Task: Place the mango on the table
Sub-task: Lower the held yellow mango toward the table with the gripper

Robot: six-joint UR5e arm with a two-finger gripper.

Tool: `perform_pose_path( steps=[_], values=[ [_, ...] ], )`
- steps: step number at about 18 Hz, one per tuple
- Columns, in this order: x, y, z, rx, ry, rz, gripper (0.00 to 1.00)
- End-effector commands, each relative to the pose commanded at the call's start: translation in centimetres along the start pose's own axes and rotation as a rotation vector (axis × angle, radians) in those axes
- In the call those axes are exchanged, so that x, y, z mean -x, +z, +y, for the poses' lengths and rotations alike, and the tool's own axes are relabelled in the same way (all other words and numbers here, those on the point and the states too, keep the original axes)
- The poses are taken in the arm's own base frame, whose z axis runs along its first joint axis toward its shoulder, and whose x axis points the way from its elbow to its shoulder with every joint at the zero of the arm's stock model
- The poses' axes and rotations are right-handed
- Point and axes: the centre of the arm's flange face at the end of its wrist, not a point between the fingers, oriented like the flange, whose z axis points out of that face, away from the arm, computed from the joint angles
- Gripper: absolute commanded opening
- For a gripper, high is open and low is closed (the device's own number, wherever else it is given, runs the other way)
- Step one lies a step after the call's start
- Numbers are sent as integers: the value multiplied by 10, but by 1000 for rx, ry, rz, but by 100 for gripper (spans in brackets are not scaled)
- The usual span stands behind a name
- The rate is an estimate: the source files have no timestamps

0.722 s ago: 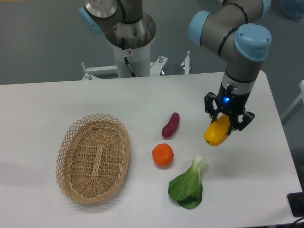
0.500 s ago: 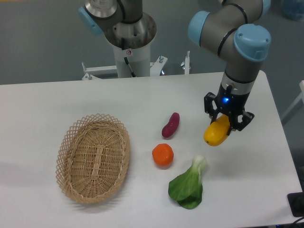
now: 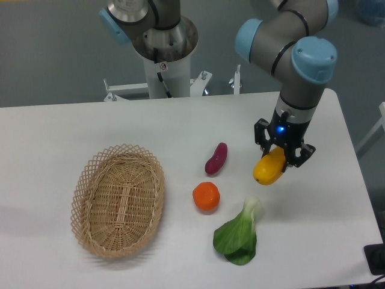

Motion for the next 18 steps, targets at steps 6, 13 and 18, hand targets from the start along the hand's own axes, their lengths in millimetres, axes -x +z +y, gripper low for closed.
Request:
perform_pose_path(
  steps=[6,13,18],
  values=[
    [-26,45,34,68,92,-2,46],
    [-44,69,53,149,175,65,46],
    [-51,75,54,154,175,82,47]
  ],
)
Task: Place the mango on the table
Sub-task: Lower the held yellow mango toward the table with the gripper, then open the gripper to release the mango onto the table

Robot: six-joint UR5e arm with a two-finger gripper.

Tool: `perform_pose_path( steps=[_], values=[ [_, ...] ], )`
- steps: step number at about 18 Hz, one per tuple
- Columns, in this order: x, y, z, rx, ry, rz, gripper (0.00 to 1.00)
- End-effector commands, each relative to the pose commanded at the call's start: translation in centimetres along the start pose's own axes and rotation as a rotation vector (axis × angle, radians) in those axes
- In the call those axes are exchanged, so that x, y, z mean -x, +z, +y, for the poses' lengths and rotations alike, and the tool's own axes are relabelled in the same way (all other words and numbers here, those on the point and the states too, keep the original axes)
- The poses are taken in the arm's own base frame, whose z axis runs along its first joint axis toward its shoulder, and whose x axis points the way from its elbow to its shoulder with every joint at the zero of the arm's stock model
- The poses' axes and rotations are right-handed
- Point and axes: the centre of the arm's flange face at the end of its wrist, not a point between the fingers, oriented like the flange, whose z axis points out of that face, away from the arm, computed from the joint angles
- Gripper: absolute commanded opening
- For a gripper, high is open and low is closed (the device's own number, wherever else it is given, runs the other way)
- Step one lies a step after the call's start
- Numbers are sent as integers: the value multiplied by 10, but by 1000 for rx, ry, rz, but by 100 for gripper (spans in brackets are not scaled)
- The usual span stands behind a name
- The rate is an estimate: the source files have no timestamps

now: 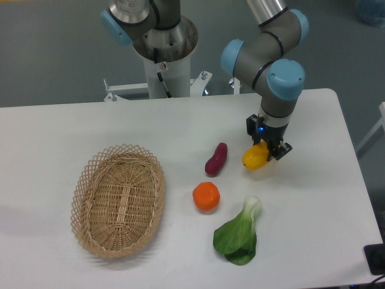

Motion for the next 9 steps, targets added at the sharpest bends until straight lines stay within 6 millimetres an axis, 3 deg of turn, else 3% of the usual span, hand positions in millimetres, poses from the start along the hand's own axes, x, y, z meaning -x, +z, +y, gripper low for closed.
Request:
perform_pose_path(
  steps=[9],
  values=[
    [1,3,0,0,-6,3,49]
  ],
)
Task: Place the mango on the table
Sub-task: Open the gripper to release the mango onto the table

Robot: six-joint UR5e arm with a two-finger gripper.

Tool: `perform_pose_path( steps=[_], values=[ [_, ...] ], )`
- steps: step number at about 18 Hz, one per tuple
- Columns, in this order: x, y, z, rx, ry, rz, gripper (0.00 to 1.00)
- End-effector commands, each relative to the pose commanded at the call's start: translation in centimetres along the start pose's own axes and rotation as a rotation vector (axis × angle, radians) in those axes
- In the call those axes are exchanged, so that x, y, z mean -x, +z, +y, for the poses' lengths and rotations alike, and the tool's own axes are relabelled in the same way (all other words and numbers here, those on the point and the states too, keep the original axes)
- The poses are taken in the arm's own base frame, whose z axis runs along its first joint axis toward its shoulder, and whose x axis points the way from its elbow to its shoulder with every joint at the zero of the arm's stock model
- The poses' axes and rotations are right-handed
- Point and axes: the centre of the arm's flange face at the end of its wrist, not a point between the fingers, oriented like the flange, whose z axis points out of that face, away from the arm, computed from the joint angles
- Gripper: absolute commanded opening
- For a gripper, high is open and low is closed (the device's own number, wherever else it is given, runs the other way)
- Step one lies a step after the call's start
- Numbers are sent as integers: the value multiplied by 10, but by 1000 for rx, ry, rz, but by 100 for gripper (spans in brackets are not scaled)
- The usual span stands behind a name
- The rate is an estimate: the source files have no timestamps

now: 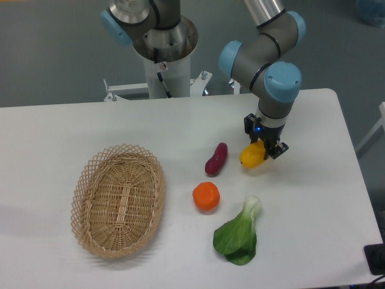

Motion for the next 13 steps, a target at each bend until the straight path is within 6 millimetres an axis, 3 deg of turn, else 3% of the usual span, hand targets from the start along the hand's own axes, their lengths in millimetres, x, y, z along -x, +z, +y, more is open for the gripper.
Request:
perform_pose_path(
  steps=[5,9,11,13],
  values=[
    [0,3,-2,-1,-8,6,55],
    [1,3,-1,-2,-5,3,77],
    [3,1,-1,-6,-1,-4,100],
    [7,-6,-1,-7,-7,-19,100]
  ],
)
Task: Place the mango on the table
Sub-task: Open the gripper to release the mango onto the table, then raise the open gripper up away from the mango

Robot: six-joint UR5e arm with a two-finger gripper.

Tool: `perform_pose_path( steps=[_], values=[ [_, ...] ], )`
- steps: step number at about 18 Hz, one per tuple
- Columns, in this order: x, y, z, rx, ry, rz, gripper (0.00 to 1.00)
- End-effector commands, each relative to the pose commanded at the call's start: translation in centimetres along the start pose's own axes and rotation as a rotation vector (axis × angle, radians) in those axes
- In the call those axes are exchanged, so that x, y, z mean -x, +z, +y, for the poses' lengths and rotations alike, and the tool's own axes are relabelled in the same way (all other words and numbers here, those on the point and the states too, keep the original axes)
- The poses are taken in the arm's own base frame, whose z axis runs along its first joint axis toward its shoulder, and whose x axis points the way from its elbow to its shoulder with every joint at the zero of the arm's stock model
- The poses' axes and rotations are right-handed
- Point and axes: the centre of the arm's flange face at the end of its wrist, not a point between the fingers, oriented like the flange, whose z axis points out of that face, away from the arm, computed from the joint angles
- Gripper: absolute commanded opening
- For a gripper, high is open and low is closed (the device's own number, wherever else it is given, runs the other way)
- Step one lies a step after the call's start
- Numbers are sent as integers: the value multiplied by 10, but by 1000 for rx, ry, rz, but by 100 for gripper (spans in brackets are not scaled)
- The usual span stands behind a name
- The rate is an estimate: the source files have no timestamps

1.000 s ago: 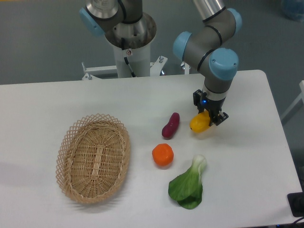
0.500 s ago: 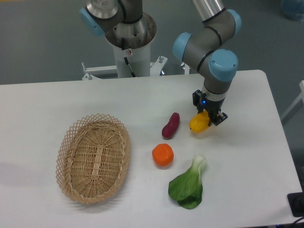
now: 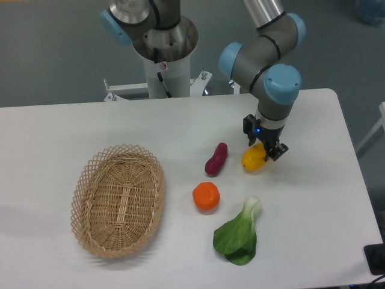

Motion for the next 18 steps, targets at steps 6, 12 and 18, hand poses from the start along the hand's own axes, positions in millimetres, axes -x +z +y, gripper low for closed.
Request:
perform_pose_path(
  steps=[6,12,18],
  values=[
    [26,-43,-5,-37,-16,-86,100],
    [50,-81,-22,-95,-103,-166,100],
    [64,-104,-37,-129,-164,-194,100]
  ],
)
